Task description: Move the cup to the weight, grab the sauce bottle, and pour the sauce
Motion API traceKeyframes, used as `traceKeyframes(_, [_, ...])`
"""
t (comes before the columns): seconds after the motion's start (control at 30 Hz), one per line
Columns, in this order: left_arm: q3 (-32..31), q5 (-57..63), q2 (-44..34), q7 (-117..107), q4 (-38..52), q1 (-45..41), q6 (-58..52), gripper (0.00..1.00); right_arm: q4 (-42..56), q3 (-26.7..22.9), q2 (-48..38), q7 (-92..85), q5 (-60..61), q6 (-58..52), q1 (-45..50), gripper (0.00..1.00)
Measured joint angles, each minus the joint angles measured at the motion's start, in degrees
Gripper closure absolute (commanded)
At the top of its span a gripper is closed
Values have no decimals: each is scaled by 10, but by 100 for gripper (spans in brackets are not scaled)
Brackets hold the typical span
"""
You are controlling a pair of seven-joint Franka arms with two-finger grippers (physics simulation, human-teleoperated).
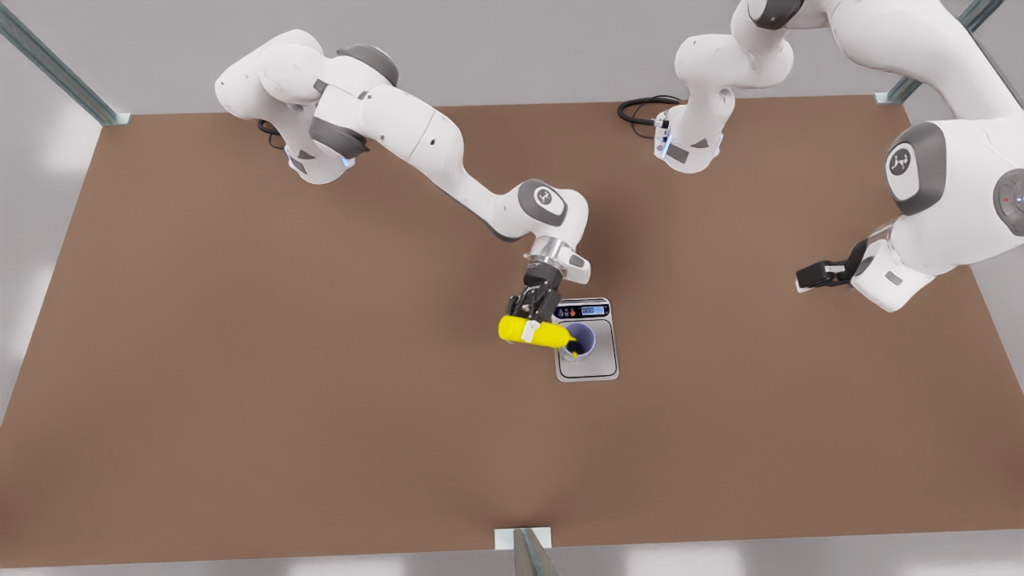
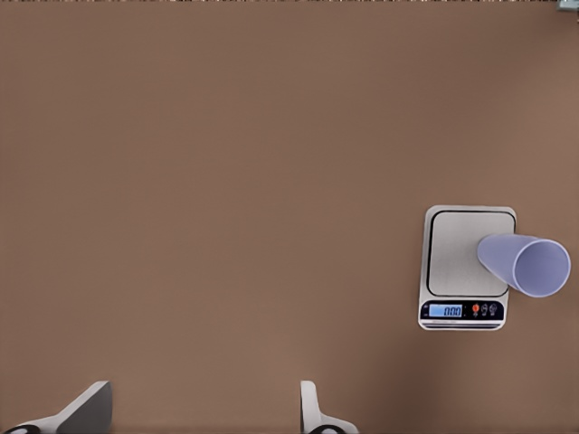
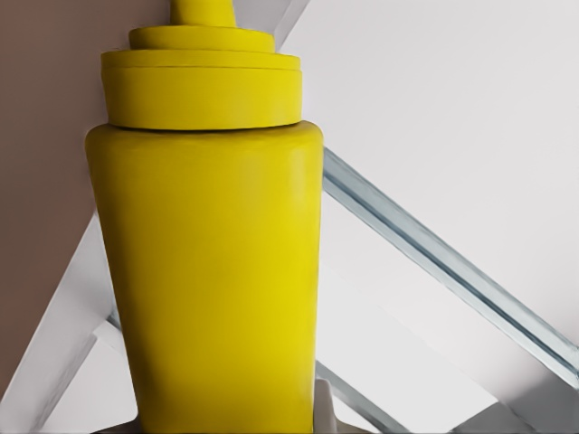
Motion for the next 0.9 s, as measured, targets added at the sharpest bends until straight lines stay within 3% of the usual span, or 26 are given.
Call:
traceKeyframes(0.2, [4, 5, 2, -7, -1, -1, -2, 0, 3, -33, 13, 0, 0, -1, 29, 46])
traceKeyframes(0.47, [0, 8, -6, -6, 0, 8, -13, 0, 2, -36, 17, 0, 0, -1, 32, 46])
traceKeyframes(0.53, [-78, 9, -7, -15, 0, 80, -14, 0, 3, -36, 15, -2, 3, -2, 32, 46])
traceKeyframes(0.57, [-82, 15, -5, -18, -1, 79, -12, 0, 7, -34, 11, -3, 14, -3, 31, 46])
traceKeyframes(0.67, [-83, 28, -7, -17, 0, 78, -12, 0, 14, -34, -16, -8, 85, 20, 21, 46])
traceKeyframes(0.9, [-83, 36, 0, -20, 4, 77, -12, 0, 10, -36, -91, -108, 309, 227, -79, 46])
